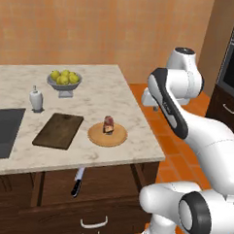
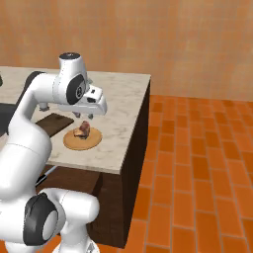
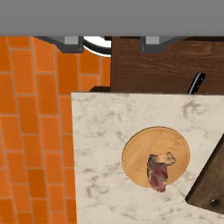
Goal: Pick up the knife from the drawer and place it on the cutting board. Then place the meat from the plate to the cutting board.
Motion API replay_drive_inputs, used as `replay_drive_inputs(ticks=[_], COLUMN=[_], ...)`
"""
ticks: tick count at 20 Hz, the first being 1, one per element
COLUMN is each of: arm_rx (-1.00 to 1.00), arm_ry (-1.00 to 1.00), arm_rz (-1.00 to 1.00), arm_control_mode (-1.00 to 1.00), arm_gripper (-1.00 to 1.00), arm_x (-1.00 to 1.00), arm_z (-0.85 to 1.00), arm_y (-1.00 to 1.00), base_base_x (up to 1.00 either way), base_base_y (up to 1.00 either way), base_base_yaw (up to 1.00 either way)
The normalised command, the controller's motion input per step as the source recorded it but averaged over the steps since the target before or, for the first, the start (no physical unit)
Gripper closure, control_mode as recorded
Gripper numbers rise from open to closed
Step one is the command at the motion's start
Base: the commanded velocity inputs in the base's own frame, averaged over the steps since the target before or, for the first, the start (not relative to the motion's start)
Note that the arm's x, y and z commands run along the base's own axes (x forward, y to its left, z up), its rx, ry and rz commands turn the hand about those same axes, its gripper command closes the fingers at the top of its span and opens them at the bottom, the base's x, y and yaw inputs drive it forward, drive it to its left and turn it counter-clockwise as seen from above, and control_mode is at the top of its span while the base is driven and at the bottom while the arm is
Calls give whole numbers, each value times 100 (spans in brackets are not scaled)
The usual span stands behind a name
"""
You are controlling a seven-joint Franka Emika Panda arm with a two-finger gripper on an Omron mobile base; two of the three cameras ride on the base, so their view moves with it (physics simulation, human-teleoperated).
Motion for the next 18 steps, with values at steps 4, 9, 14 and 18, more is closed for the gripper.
replay_drive_inputs(ticks=[4, 9, 14, 18], arm_rx=[-1, 0, 0, 0], arm_ry=[0, 0, 0, 0], arm_rz=[0, 6, 0, 0], arm_control_mode=[-100, 100, 100, 100], arm_gripper=[-100, -100, -100, -100], arm_x=[-27, -25, 0, 0], arm_z=[-8, -6, 0, 0], arm_y=[-1, 0, 0, 0], base_base_x=[0, -6, -9, 0], base_base_y=[0, -1, -78, -100], base_base_yaw=[0, 6, 33, 16])
